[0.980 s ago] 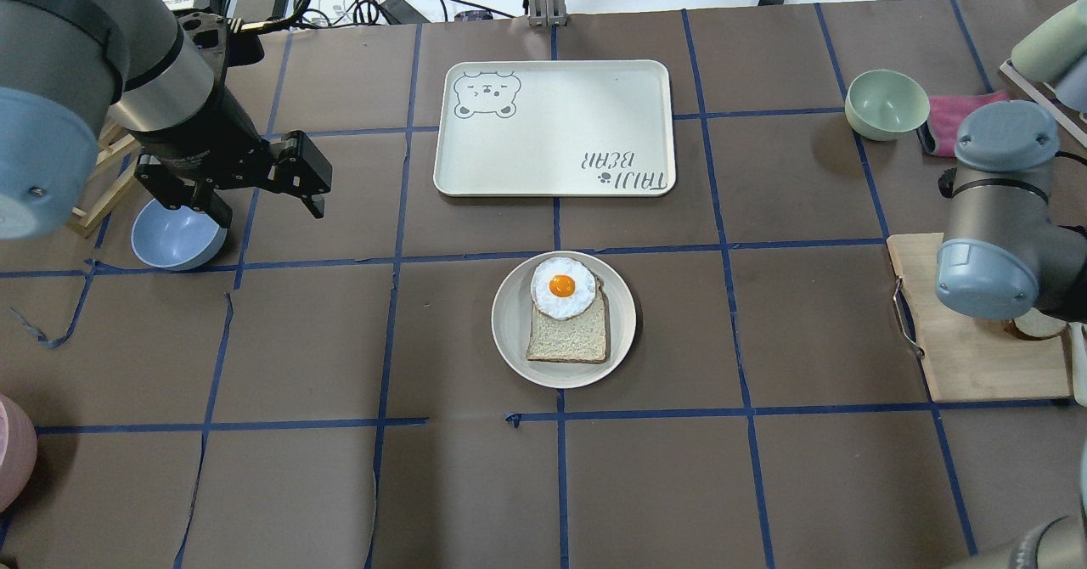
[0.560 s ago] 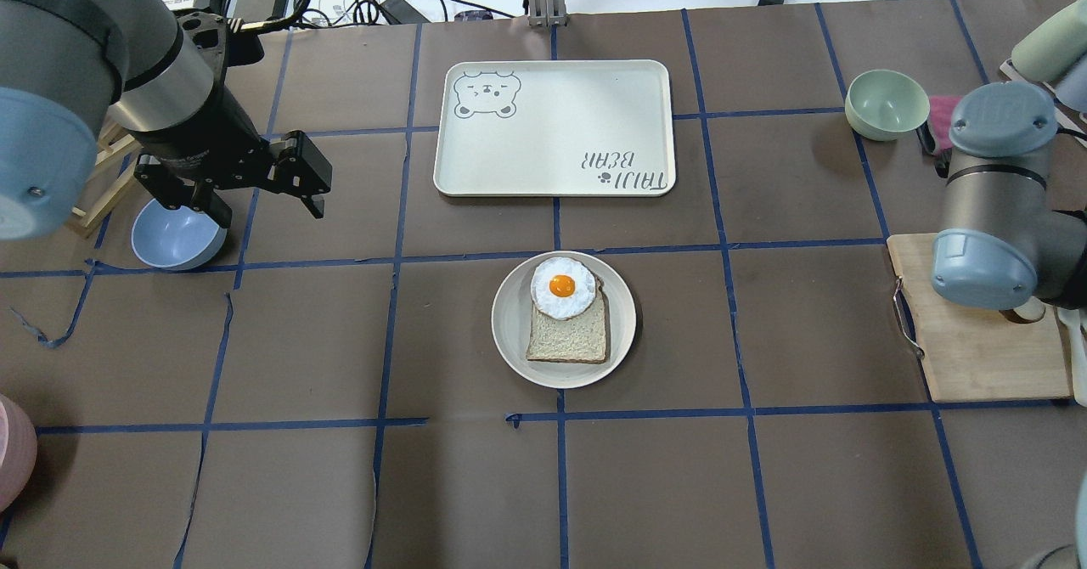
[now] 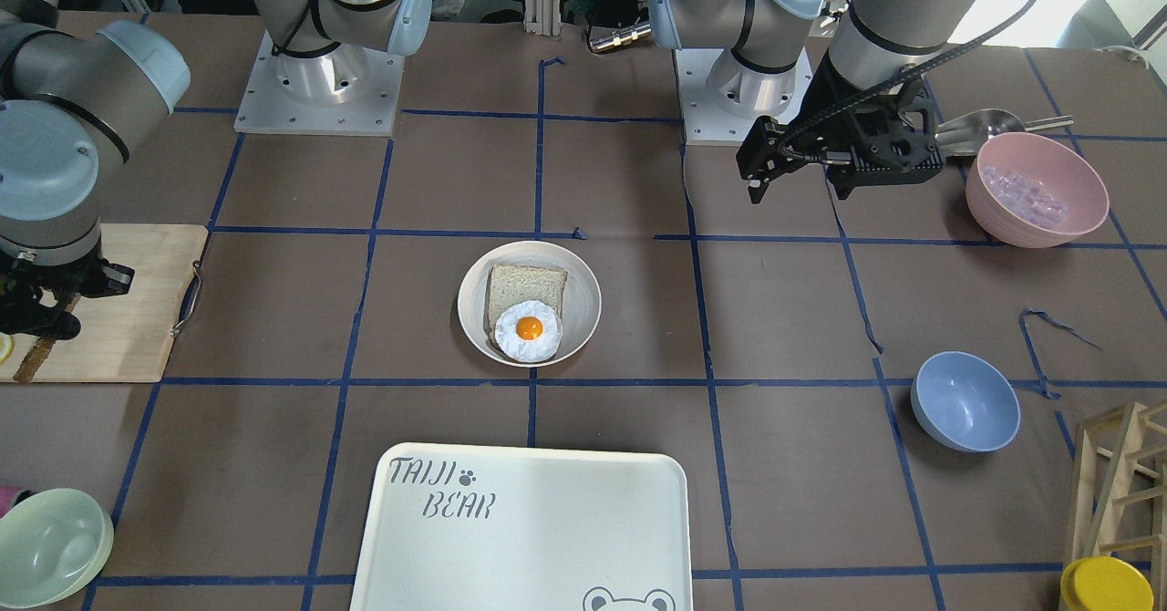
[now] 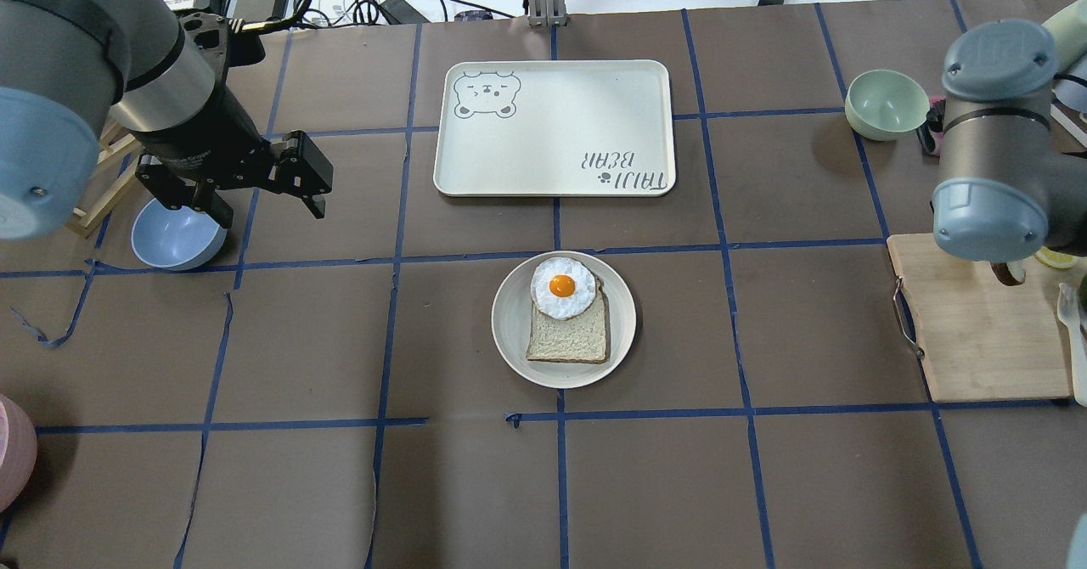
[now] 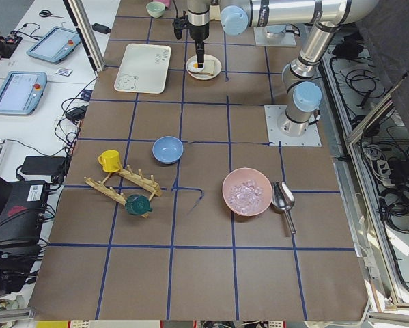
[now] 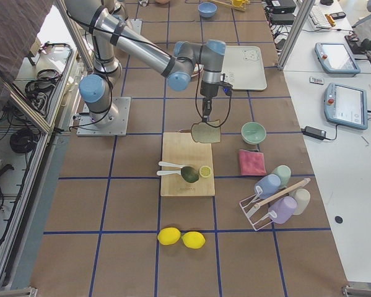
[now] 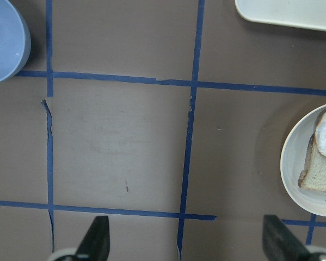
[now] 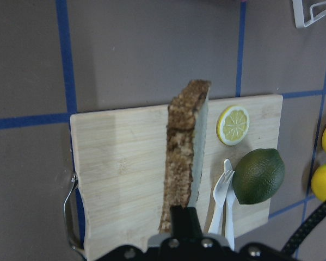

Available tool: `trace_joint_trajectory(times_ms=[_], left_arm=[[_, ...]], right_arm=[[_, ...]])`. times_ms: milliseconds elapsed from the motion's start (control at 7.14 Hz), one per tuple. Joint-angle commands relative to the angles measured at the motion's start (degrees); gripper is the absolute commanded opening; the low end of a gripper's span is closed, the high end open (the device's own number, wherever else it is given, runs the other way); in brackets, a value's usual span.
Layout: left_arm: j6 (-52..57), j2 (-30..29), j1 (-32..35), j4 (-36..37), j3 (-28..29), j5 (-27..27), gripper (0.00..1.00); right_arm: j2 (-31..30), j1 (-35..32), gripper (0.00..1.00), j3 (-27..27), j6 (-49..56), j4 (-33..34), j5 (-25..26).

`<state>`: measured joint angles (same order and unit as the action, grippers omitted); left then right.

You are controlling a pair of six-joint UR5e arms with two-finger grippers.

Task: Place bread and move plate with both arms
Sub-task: 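Lift the bread slice and carry it toward the white plate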

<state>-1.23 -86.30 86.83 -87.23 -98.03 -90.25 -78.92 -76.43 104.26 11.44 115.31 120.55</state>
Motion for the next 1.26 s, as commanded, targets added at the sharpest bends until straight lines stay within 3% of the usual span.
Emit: trace_joint_trajectory(times_ms=[0,420,840,1120], left_arm=[[0.2,-0.2,0.0,0.1,0.0,0.0,1.0],[0.3,0.3,0.0,-0.1,-0.1,-0.2,1.0],[0.3,0.2,0.1,-0.2,-0.1,-0.2,1.0],[0.3,0.1,0.0,-0.1,-0.1,-0.1,1.0]], right_arm=[[0.1,-6.4,0.0,-8.5,-8.5,-15.1,-1.5],[-0.2,-22.7,0.0,-11.4,-32.5,-25.8,-12.9],[2.4,-38.4,0.0,-12.0,-48.8,-23.3,-19.6],[7.6,-41.8,0.0,-11.8,-49.7,-15.6,-19.6]])
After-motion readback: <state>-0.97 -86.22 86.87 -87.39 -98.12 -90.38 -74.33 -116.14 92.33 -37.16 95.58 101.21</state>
